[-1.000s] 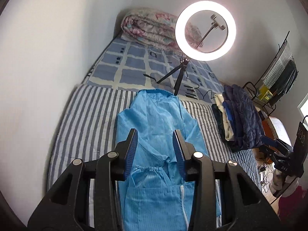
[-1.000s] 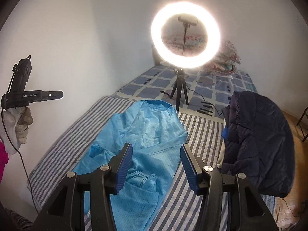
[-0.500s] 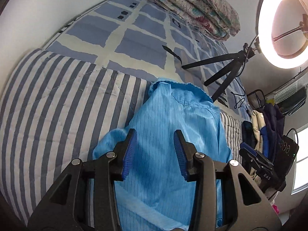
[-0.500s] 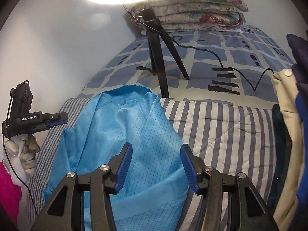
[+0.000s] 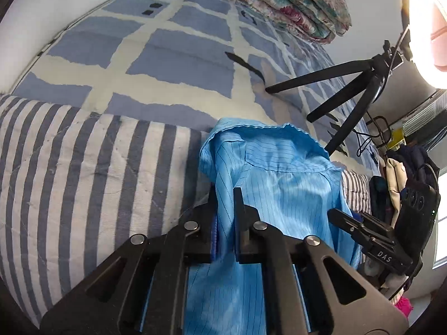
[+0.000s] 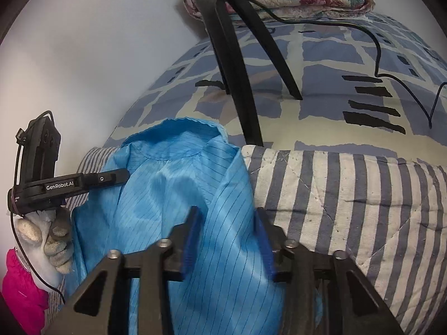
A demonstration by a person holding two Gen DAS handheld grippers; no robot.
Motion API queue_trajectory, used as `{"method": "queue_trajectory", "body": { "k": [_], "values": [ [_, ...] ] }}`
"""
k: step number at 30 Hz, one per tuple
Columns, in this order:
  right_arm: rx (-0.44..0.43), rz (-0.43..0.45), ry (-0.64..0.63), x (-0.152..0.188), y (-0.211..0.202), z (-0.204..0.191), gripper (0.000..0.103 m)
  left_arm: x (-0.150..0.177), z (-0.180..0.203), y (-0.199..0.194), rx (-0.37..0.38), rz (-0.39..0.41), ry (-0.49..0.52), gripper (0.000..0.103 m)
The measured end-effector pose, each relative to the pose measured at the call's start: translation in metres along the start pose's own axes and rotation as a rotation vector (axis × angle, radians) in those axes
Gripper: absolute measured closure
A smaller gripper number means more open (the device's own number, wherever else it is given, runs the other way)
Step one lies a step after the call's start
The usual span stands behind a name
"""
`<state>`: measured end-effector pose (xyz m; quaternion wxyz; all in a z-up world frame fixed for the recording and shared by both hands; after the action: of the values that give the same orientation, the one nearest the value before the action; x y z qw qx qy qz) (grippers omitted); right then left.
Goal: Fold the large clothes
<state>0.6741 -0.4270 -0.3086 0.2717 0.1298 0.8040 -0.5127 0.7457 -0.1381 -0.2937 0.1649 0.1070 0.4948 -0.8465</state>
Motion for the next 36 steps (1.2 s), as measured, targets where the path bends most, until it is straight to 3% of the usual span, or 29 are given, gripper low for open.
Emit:
{"method": "queue_trajectory", "body": {
  "k": [2, 3, 12, 19, 24, 29, 36],
  "values": [
    [0.009, 0.017, -0.008, 0.001, -0.002, -0.004, 0.095, 0.002, 0.004, -0.004, 0.006, 0.024, 0.008, 0.100],
    [0.012, 0.030, -0.011, 0.000, -0.006, -0.006, 0.098, 0.004, 0.005, -0.008, 0.012, 0.041, 0.010, 0.101],
    [0.019, 0.177, -0.029, -0.003, -0.074, -0.040, 0.103, 0.026, 0.032, -0.084, 0.077, 0.181, 0.064, 0.102],
    [0.026, 0.242, -0.108, 0.019, -0.148, -0.094, 0.103, 0.075, 0.055, -0.169, 0.130, 0.252, 0.117, 0.102],
    [0.040, 0.248, -0.148, 0.058, -0.204, -0.128, 0.103, 0.136, 0.065, -0.233, 0.116, 0.264, 0.181, 0.102],
    [0.030, 0.231, -0.169, 0.116, -0.248, -0.156, 0.103, 0.208, 0.051, -0.276, 0.091, 0.245, 0.178, 0.102],
    [0.016, 0.143, -0.197, 0.211, -0.256, -0.195, 0.103, 0.304, 0.017, -0.283, 0.066, 0.180, 0.169, 0.102]
  ]
}}
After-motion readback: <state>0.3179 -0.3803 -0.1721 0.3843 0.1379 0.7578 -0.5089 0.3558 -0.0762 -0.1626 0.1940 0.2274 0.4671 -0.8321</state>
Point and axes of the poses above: each gripper's, at about its wrist camera, not at the fingertips, and y roughly the way its jaws point, z to its right, x to its underside, the point moved 2 cm from there along y, roughly the way its jaws point, and after that the axes turned 7 degrees about -y, right-handed, at the moved point
